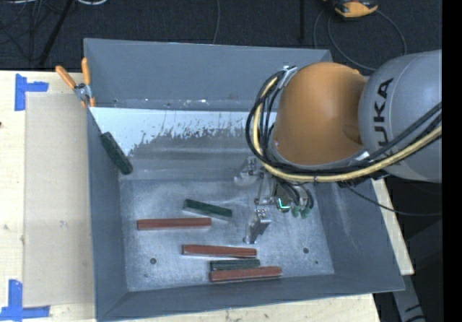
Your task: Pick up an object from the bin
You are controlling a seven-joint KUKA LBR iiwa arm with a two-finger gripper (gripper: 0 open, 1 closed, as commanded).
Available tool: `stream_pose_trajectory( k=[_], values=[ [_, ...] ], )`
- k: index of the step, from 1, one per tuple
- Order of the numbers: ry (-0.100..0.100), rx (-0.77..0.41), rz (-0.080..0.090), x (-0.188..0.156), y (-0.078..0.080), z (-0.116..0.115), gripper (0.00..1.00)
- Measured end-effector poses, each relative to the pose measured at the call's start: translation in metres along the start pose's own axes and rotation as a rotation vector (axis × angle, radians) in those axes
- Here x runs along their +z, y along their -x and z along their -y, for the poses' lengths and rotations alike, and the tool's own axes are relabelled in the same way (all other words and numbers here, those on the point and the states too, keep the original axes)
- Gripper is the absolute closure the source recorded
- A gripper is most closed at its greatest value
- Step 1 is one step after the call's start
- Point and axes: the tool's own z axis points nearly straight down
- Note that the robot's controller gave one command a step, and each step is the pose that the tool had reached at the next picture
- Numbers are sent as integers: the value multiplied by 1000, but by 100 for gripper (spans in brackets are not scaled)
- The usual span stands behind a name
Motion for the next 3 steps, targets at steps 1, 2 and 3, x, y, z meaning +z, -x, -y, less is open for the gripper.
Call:
stream_pose_trajectory(
  k=[1, 2, 3],
  values=[
    [1, 2, 8, -4, 2, 0, 0],
    [0, -89, 12, 38, 17, 3, 0],
    [2, -293, 35, 138, 24, -7, 100]
  ],
)
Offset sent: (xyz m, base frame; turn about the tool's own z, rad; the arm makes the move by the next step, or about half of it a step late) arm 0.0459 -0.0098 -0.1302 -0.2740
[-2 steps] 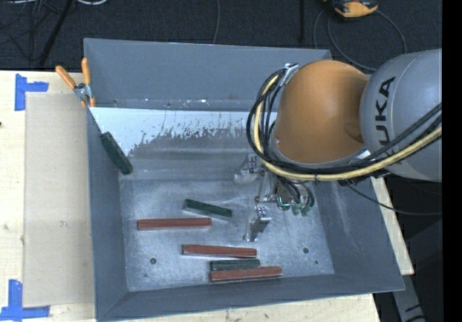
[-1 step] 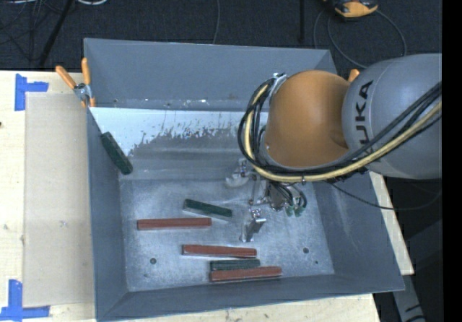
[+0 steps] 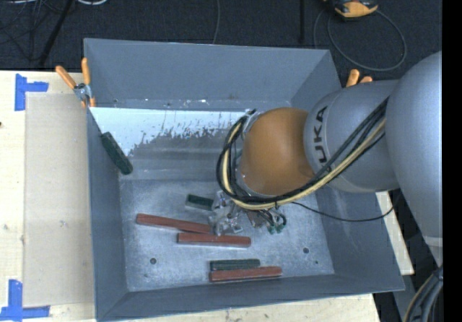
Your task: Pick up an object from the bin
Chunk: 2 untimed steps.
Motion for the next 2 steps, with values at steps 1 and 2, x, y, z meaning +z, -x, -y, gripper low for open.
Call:
stream_pose_trajectory(
  k=[1, 2],
  values=[
    [0, 3, 2, 3, 0, 1, 0],
    [-1, 3, 3, 4, -1, 1, 0]
  ],
)
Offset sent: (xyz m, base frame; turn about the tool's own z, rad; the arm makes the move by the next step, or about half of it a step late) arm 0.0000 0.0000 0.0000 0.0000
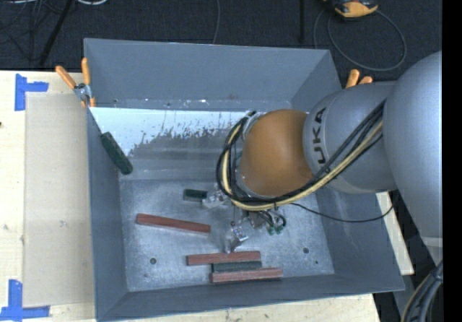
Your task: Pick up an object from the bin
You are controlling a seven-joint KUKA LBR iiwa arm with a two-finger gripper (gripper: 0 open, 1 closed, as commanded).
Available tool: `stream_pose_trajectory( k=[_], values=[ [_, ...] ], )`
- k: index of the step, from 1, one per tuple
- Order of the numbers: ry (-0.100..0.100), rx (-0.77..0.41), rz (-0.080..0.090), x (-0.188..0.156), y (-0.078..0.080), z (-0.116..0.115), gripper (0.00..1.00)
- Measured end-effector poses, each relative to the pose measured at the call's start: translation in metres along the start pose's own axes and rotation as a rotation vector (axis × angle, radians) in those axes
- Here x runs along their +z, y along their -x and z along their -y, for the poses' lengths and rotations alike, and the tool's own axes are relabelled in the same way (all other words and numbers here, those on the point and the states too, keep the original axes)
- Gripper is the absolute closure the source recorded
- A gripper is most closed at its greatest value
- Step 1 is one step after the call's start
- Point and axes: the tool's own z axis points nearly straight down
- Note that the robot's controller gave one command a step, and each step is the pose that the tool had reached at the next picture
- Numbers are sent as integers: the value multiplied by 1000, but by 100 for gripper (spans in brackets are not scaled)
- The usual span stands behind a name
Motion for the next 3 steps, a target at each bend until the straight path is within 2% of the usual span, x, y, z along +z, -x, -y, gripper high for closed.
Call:
stream_pose_trajectory(
  k=[1, 2, 3],
  values=[
    [2, 90, -9, 2, 68, -60, 100],
    [2, 91, -9, 2, 68, -60, 100],
    [0, 94, -19, -196, 82, -62, 100]
  ],
)
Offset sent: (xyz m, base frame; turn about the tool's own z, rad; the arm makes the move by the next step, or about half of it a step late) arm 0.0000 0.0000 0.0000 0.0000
